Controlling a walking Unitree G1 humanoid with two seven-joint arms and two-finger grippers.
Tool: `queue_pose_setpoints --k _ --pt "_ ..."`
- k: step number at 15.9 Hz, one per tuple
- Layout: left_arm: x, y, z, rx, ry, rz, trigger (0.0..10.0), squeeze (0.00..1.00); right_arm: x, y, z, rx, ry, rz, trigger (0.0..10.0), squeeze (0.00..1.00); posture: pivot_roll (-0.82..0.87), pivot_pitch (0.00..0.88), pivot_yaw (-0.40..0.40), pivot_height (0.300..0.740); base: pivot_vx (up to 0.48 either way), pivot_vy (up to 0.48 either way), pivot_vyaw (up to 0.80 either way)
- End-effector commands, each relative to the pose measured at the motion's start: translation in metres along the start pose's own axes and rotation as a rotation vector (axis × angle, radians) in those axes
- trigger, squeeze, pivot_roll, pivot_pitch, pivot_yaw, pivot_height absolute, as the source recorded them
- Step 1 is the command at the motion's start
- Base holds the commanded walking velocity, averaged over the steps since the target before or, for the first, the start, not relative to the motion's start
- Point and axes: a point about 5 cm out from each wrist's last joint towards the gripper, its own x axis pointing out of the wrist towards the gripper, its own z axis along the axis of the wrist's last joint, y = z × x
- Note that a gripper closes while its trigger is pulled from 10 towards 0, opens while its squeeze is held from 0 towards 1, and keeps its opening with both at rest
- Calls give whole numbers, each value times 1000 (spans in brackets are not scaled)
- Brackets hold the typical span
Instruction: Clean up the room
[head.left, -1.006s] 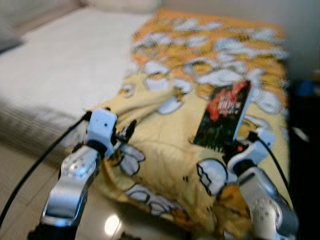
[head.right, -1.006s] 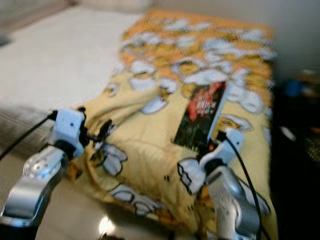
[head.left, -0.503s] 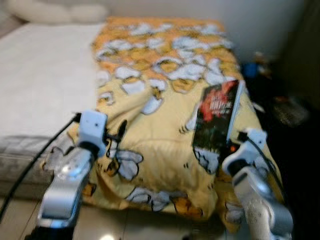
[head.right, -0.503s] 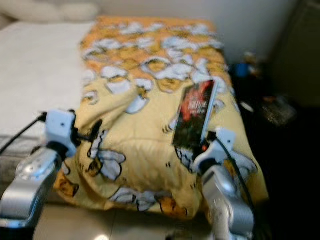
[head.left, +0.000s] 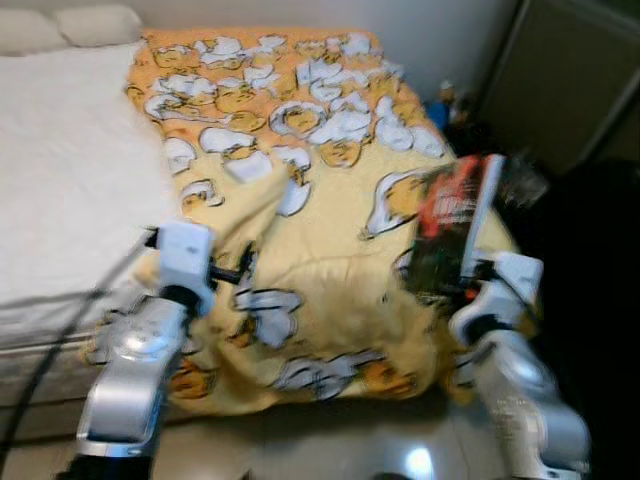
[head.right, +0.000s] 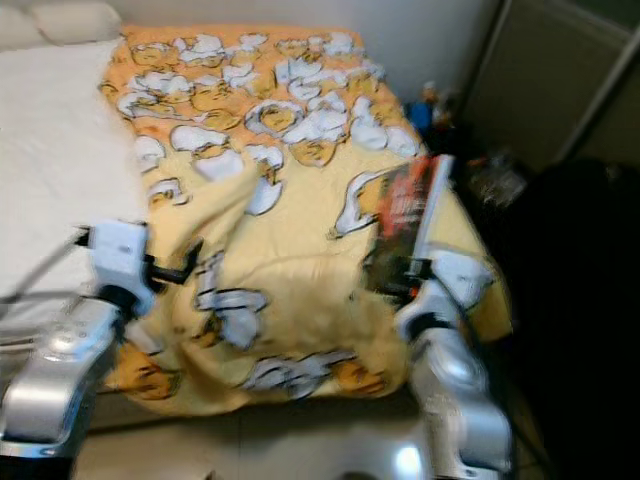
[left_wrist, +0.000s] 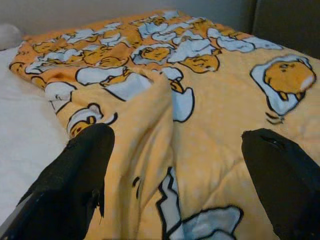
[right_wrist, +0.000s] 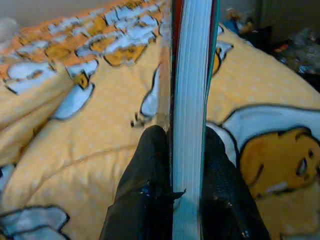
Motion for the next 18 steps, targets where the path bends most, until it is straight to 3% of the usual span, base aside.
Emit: queue_pose_setpoints --k 1,9,18 --pt "-3 7 1 17 3 29 10000 1000 1 10 9 -15 -52 52 10000 0 -121 21 -5 740 0 416 0" --pt "-3 7 1 28 7 32 10000 1000 3 12 12 -63 -70 41 10000 0 -121 27 0 740 0 415 0" --pt "-3 7 1 22 11 38 10000 1000 5 17 9 -55 -61 110 10000 0 -112 26 2 740 0 411 0"
